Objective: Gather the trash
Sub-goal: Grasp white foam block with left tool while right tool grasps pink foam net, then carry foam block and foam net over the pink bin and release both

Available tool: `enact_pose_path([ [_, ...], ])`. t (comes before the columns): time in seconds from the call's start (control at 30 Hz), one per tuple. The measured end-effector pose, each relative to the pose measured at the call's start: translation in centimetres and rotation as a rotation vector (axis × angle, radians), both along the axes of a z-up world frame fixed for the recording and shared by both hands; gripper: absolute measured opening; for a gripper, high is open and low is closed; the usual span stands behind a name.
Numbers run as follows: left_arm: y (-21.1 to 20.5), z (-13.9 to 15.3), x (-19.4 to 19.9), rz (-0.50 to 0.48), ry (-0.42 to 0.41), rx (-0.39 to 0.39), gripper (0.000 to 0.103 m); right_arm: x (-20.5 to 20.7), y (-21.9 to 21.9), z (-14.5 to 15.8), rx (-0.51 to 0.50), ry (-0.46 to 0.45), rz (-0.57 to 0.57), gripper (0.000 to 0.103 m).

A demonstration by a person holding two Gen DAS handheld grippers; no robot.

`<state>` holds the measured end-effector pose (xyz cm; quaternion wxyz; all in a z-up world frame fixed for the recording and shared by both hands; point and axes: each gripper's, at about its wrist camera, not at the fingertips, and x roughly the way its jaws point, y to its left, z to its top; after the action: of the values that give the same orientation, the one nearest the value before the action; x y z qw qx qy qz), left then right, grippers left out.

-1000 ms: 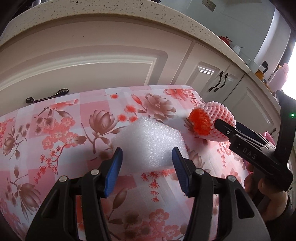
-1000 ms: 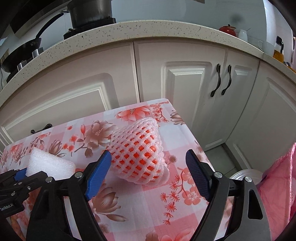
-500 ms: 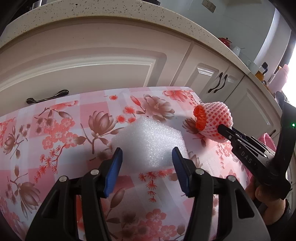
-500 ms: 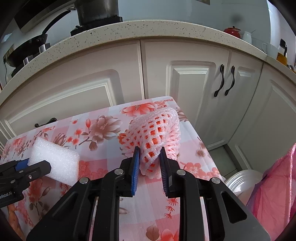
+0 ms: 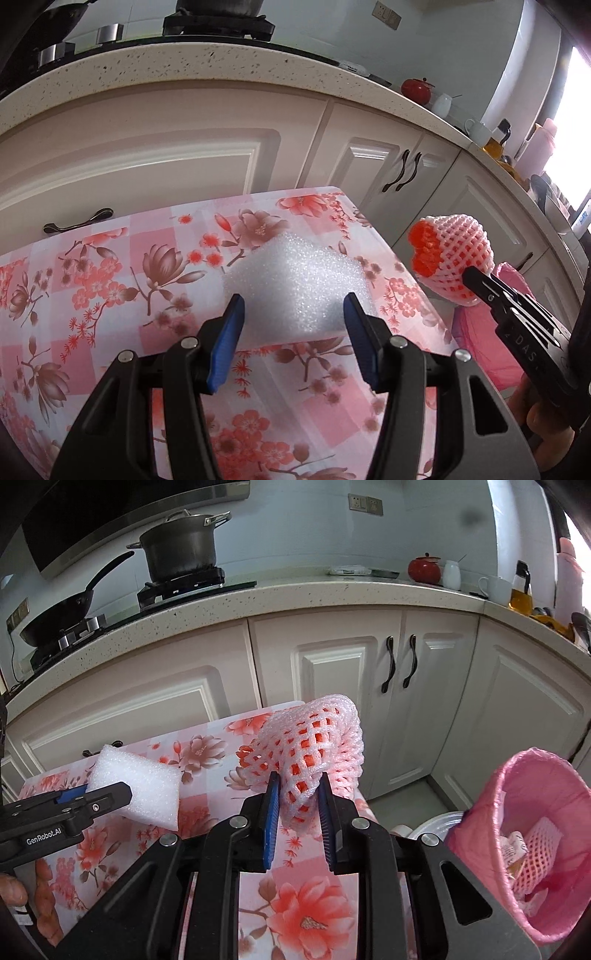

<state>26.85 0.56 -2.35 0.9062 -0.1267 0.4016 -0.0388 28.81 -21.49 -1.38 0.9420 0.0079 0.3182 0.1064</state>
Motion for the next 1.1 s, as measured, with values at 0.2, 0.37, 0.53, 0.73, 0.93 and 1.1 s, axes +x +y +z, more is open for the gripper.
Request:
enact_pose_path([
  [0.2, -3.4, 1.8, -0.2, -0.045, -0.036, -0.001, 0.053, -2.4, -4.1, 1.8, 0.002, -0.034, -0.076, 0.021],
  [0.37, -6.6, 3.6, -0.3, -0.096, -0.076, -0.005, 0.053, -4.2, -8.0, 3.0, -0.003, -0.060, -0.149, 0.021],
  [0.53, -10.6, 5.4, -0.3, -0.160, -0.118, -0.012, 0.053, -6.0, -11.9, 3.9, -0.009, -0.079, -0.229, 0.021],
  [0.73, -15.9, 6.7, -0.5, -0.247, -0.154, -0.015, 0.054, -7.5, -16.5, 4.2, -0.011, -0.085, -0.306, 0.021],
  [0.93, -21.6, 7.3, -0.8, -0.343, -0.172, -0.007, 0.054, -8.6, -20.1, 4.0, -0.013, -0.083, -0.368, 0.021],
  [1.1, -26.1, 7.4, -0.9, -0.419, -0.179, 0.019, 0.054, -9.1, -22.7, 3.7, -0.010, -0.076, -0.413, 0.021],
])
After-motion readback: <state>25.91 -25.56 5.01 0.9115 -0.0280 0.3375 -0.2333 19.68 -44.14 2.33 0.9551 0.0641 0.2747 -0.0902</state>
